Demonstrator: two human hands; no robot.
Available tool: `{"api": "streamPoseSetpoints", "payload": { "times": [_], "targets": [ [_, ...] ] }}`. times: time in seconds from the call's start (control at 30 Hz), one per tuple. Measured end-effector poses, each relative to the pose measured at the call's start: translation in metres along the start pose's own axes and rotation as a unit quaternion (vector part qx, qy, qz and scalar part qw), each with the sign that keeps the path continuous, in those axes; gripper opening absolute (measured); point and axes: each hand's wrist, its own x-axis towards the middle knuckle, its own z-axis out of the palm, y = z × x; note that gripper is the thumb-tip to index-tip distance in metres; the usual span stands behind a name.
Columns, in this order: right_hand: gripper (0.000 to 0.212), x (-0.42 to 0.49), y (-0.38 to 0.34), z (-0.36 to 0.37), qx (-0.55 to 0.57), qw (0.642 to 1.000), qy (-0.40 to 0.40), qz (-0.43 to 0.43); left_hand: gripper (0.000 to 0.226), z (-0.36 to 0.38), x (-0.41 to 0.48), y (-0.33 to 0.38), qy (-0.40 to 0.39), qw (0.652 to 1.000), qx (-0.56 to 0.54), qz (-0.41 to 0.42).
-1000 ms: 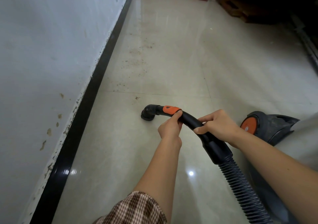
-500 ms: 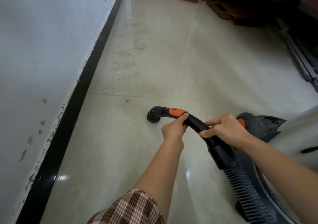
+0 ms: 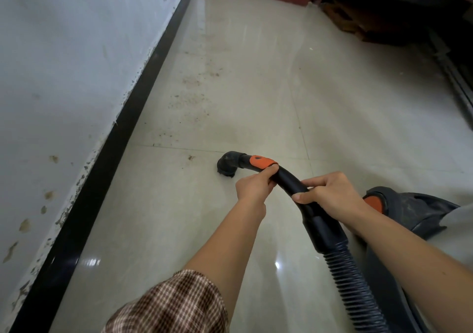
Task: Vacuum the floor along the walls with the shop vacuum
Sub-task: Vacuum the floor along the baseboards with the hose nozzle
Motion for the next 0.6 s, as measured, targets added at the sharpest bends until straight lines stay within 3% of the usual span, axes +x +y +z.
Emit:
{"api": "streamPoseSetpoints", "payload": {
  "times": [0.6],
  "targets": [
    [0.02,0.049,-0.04,0.025,0.023,0.998,-0.052,-0.017,0.017,-0.014,0.041,0.04,0.046,0.998,-0.023,0.043]
  ]
}}
